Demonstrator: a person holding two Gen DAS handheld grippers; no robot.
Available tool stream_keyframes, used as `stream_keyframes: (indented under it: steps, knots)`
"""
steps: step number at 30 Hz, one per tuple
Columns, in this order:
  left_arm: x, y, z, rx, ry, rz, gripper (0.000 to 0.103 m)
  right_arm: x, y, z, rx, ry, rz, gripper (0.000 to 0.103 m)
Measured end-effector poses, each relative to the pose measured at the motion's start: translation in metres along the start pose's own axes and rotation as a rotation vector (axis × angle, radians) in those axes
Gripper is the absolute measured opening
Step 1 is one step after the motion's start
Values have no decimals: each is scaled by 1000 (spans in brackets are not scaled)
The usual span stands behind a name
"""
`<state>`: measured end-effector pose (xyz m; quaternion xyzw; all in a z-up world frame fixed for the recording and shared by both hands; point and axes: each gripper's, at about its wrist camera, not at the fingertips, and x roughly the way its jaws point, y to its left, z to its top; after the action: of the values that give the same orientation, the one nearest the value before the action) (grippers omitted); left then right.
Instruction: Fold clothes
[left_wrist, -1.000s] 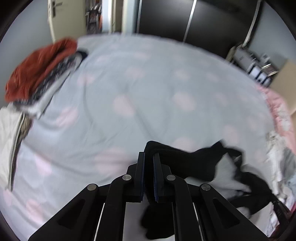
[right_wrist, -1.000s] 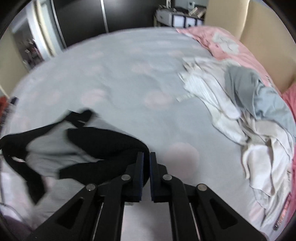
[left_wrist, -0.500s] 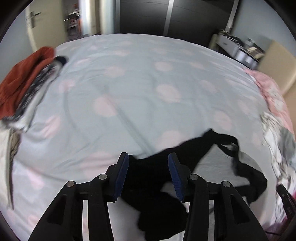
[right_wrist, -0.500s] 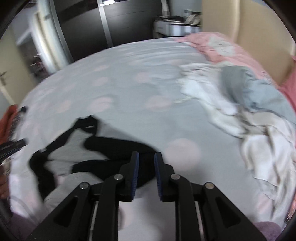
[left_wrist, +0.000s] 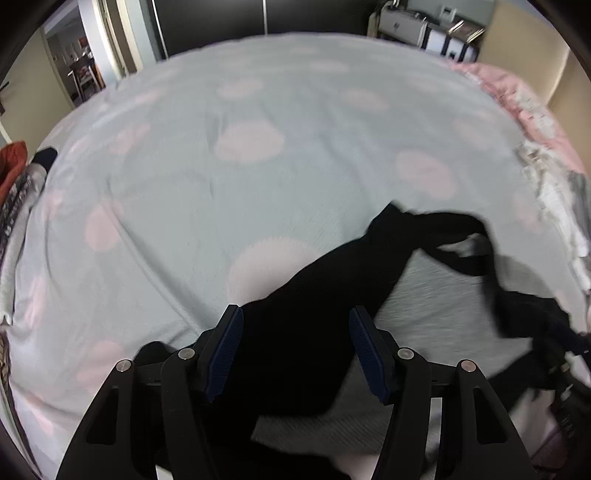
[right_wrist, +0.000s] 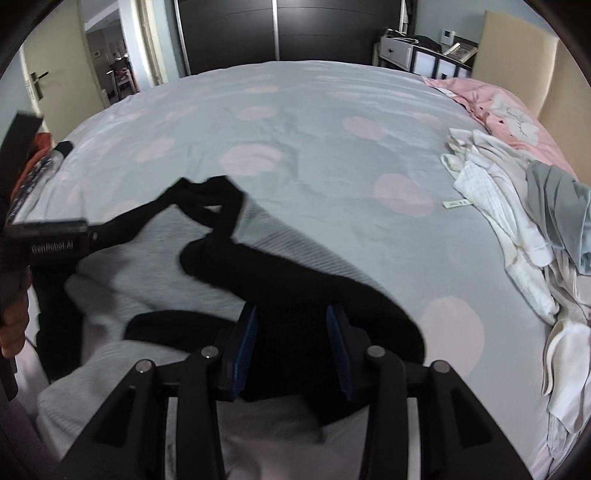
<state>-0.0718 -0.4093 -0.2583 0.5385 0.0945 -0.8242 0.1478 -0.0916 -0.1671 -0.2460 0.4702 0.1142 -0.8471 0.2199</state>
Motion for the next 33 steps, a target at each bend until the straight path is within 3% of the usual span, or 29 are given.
stream_keyframes:
  steps: [3,6,9,12,14,19,20,23,25,28,33]
  knots:
    - [12,3,1,-2,13,15,69,8,-21,3,88,7,-16,10]
    - [11,7,3,-10,-7,29,71,8,-45,4,190,2,-85,7]
    - [10,14,4,-38,-13,35,71,5,-69,5,291,-1,-82,6]
    - [14,20,4,-58,0,23,70,6,-71,6,298,12,-76,6]
    - [12,13,3,-41,-5,18,60,6,-67,6,282,15,-85,6]
    - [2,0,4,-15,-37,21,14,4,-70,6,303,8,-76,7]
    - [-1,-2,4,-12,-46,24,8,3,-70,6,300,0,-79,6]
    - [-10,-10,6,-4,-74,32,7,-8,-72,9,287,-43,-91,6]
    - [-35,-2,7,-64,-138,12,6,-24,-73,9,279,-86,-97,6]
    - [-87,7,1,-140,-250,-25,6,-52,-76,10,278,-133,-97,5]
    - [-174,13,-11,-158,-403,-46,6,-112,-82,24,294,-214,-60,5]
